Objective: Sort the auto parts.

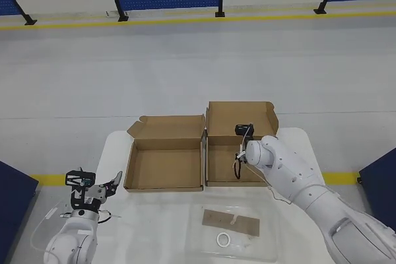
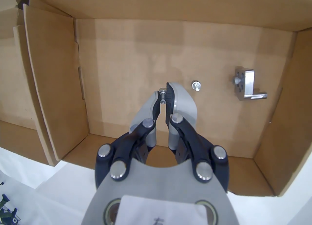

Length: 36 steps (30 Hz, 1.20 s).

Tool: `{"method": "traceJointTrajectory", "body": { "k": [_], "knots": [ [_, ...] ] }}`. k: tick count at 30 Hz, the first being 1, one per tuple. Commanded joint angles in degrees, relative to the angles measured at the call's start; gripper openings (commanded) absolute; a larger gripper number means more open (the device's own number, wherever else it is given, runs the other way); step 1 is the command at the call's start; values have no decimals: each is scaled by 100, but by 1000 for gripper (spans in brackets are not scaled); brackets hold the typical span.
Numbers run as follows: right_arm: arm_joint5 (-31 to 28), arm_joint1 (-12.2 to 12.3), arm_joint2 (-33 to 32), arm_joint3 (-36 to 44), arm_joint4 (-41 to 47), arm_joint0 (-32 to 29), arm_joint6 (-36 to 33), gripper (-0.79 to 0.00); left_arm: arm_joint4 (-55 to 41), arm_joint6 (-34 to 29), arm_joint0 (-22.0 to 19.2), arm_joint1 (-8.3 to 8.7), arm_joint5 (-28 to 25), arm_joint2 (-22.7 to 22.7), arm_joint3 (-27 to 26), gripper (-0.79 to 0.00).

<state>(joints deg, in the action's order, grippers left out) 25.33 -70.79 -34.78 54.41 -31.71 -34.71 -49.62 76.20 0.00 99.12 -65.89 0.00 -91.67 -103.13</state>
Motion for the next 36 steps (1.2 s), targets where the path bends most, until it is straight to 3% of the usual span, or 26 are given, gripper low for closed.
{"method": "traceJointTrajectory", "body": {
  "k": [1,20,24,30,36],
  "knots": [
    [-14,-93,57,-217,68,75,-7,-785,0,0,0,0,0,0,0,0],
    [-328,-813,419,-1722,153,496,98,-785,0,0,0,0,0,0,0,0],
    [-385,-907,414,-1888,158,549,125,-588,0,0,0,0,0,0,0,0],
    [-457,-993,349,-2006,158,603,205,-425,0,0,0,0,0,0,0,0],
    [-571,-976,158,-1910,205,618,301,-388,0,0,0,0,0,0,0,0]
  ]
}}
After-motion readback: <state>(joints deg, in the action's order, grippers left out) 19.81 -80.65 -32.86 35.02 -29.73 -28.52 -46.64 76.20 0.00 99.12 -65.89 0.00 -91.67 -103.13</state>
